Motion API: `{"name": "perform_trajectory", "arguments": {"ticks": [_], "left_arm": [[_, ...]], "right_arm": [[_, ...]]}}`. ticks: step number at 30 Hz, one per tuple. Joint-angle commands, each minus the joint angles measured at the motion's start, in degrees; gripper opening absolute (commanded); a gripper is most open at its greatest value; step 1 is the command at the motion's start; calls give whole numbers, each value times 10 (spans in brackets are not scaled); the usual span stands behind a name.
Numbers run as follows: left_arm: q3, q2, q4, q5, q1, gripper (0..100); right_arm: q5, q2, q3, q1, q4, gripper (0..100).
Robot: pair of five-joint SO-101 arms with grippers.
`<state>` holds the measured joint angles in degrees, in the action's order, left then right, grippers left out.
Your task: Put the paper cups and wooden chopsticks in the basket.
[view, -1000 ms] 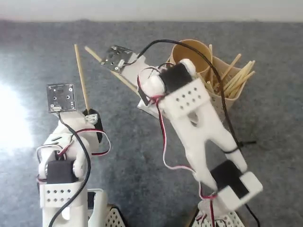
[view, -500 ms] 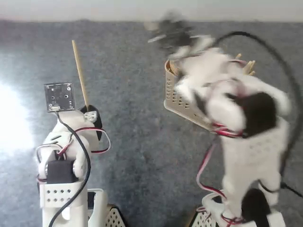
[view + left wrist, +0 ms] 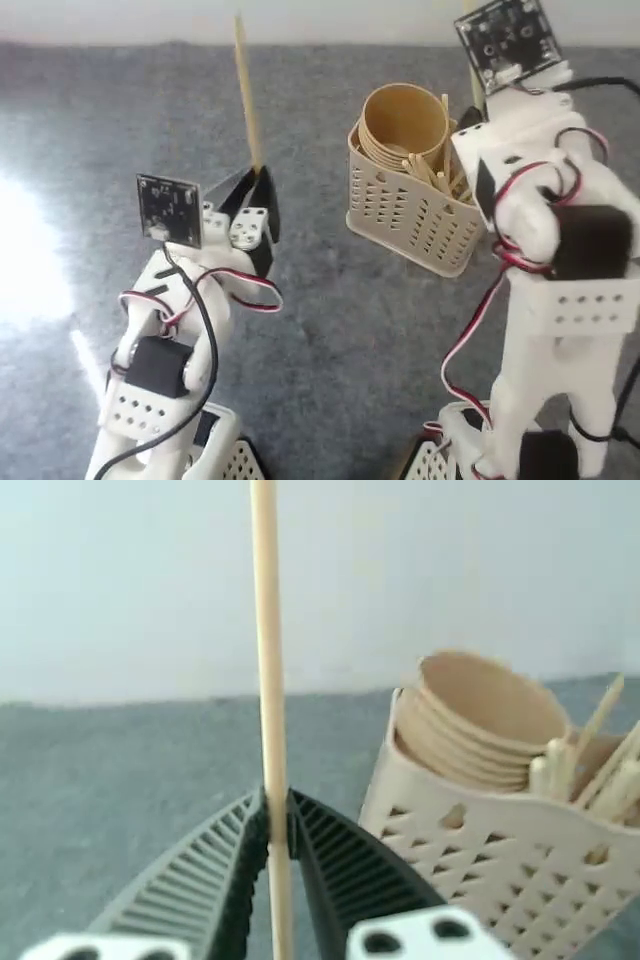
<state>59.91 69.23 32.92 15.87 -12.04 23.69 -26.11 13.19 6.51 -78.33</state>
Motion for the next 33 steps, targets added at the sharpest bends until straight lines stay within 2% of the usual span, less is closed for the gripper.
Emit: {"name": "perform_trajectory", "arguments": {"ticks": [1,9,12,15,18,23,27,29,33], "left_arm": [[-20,3,-103,6,-42,12],[-16,2,-205,4,-138,12],[-15,-4,-242,3,-166,12],[-21,-56,-314,3,-172,12],[-29,-147,-385,4,-172,12],[-75,-244,-396,8,-172,12],[-103,-247,-396,32,-177,12],[-116,-251,-396,33,-188,12],[-121,-251,-396,31,-222,12]], "right_arm": [[-7,-72,-149,-6,119,7],[-3,-198,-469,-35,335,7],[-7,-214,-546,-54,400,7],[-28,-216,-585,-63,441,7],[-56,-216,-595,-74,458,7],[-63,-216,-595,-75,455,17],[-63,-220,-605,-80,442,188],[-63,-222,-612,-82,444,236],[-61,-223,-612,-83,442,200]]}}
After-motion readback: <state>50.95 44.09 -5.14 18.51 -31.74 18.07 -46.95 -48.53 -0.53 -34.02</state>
